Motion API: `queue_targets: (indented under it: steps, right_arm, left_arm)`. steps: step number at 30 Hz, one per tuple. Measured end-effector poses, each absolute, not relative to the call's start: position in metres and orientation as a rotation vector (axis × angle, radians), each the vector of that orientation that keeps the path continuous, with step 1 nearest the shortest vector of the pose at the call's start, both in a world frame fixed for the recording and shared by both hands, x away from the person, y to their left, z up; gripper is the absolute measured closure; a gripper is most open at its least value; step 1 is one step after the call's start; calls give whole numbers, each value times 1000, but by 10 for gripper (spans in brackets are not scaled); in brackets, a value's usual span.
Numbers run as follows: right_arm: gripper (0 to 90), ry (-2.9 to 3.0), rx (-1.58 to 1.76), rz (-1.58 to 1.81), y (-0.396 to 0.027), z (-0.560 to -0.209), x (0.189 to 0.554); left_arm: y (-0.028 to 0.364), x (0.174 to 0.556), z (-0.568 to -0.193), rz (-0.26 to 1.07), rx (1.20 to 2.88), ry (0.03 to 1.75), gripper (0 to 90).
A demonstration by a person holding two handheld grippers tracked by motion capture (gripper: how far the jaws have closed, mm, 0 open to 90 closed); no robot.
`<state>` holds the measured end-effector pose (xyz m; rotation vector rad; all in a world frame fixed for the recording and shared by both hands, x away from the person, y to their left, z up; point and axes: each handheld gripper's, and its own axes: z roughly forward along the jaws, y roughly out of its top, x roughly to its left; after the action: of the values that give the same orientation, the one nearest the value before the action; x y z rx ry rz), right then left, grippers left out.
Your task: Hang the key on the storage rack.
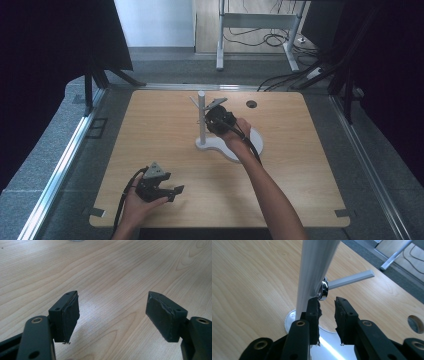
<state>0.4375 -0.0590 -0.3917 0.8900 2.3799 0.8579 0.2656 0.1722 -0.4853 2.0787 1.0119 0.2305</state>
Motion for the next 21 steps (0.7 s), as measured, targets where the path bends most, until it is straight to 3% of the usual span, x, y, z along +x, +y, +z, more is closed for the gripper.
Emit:
queue_targets:
  steps: [21]
  right_arm:
    - [624,2364,914,1084,-114,-391,392]
  left_arm:
    - [170,266,-487,244,2093,1018,275]
